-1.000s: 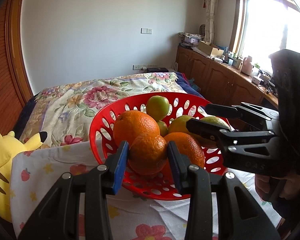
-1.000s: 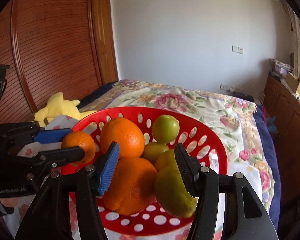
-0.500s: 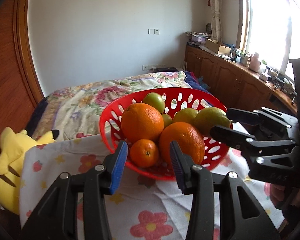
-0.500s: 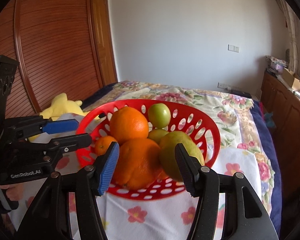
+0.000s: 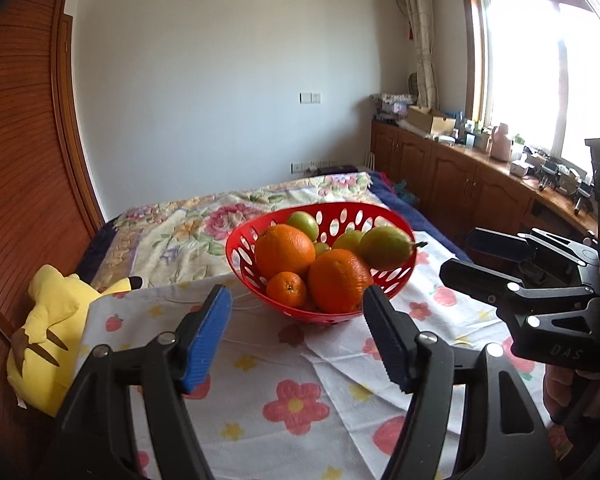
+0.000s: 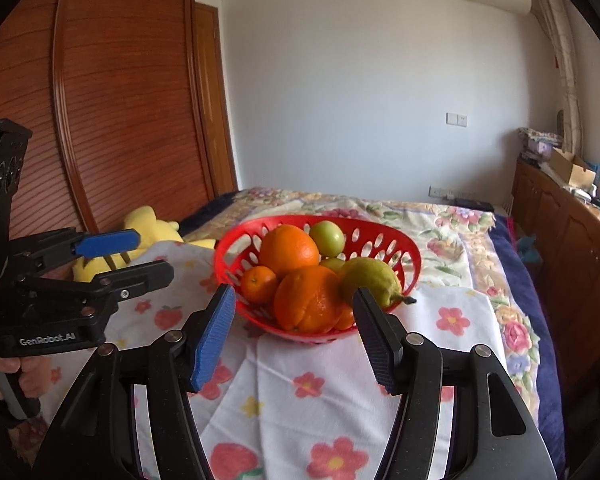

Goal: Organize fruits

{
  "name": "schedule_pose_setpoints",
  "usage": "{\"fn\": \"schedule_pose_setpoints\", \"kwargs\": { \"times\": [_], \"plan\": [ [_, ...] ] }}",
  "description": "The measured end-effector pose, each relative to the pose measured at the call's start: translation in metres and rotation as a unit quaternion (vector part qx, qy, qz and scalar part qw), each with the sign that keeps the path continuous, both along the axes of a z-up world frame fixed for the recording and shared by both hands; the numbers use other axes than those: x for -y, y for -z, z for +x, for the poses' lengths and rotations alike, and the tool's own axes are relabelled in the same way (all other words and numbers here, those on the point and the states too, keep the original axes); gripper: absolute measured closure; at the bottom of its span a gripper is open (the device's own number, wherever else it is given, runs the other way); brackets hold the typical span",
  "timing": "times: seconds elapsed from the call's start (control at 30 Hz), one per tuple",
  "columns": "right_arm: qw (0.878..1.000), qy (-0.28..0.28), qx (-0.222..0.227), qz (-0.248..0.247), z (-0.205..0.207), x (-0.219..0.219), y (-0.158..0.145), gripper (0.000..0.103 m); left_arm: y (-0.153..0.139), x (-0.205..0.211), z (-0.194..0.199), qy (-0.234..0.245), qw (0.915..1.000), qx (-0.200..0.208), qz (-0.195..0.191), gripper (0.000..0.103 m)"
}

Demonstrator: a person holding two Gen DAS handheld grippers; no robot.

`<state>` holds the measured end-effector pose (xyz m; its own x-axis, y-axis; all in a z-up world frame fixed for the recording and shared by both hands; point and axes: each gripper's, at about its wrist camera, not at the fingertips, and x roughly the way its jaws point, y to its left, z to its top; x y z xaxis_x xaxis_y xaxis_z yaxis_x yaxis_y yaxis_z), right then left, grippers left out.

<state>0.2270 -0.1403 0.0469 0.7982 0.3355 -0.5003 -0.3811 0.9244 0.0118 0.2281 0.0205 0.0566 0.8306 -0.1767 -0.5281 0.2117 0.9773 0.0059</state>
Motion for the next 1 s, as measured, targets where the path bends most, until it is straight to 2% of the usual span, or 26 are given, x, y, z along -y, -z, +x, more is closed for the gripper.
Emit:
{"fn": "schedule_pose_setpoints", "kwargs": {
  "times": [0.1,0.27,0.33,0.37,0.6,0.77,1.0],
  "plan": [
    [1.0,0.006,0.012,0.006,-0.016,0.003,-0.009,0.038,-0.008,0.002,-0.016,-0.001,0.9999,0.01,0.004,0.033],
    [0.999,0.013,0.037,0.015,-0.043,0.009,-0.025,0.034,-0.021,0.005,-0.038,-0.008,0.9993,0.033,0.013,0.022],
    [0.999,0.014,0.043,0.017,-0.05,0.009,-0.029,0.033,-0.026,0.004,-0.047,-0.015,0.9989,0.043,0.012,0.008],
    [0.999,0.016,0.047,0.018,-0.055,0.01,-0.031,0.031,-0.028,0.003,-0.05,-0.016,0.9986,0.049,0.01,0.007],
    [0.997,0.033,0.061,0.02,-0.078,0.015,-0.041,0.017,-0.041,-0.002,-0.075,-0.039,0.9969,0.069,0.002,0.005],
    [0.997,0.049,0.064,0.017,-0.091,0.015,-0.043,0.012,-0.042,-0.005,-0.09,-0.043,0.9966,0.07,-0.01,0.005],
    [0.995,0.077,0.064,0.015,-0.106,0.022,-0.041,0.005,-0.038,-0.008,-0.107,-0.051,0.9966,0.065,-0.007,0.005]
  ]
}}
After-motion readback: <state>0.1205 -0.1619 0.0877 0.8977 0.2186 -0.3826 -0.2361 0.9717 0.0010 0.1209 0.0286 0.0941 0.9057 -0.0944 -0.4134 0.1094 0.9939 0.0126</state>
